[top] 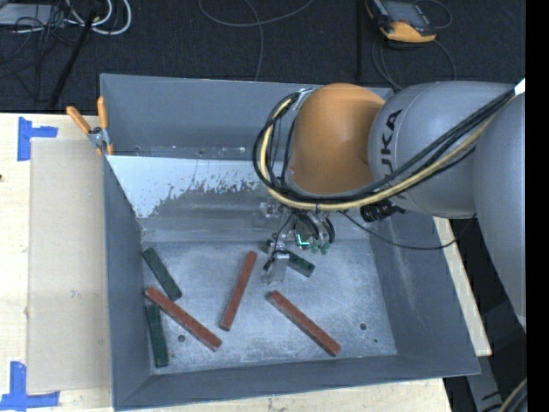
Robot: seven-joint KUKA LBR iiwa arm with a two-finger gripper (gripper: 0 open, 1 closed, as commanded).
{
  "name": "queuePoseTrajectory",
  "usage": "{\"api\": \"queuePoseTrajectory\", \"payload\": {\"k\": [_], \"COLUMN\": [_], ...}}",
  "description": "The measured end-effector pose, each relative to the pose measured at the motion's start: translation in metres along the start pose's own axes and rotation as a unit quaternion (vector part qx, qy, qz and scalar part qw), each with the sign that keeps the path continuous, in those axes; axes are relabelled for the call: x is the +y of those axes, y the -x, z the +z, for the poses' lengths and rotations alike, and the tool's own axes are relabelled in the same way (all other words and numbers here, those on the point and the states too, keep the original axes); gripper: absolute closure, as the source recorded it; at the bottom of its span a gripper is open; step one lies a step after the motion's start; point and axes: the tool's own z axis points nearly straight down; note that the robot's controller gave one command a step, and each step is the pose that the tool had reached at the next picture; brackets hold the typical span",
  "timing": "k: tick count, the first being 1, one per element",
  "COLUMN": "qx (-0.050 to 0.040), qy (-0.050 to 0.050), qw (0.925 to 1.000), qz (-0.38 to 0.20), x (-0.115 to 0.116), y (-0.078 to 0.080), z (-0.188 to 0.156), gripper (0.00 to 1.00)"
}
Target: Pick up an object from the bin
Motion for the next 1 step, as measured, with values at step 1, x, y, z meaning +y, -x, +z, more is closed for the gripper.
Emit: {"api": "queuePoseTrajectory", "payload": {"k": [1], "qx": [-0.0007], "qy": [0.0], "qw": [0.9962], "qz": [-0.087], "x": [0.037], "y": [0.0062], "z": [0.0857], "gripper": [0.0]}}
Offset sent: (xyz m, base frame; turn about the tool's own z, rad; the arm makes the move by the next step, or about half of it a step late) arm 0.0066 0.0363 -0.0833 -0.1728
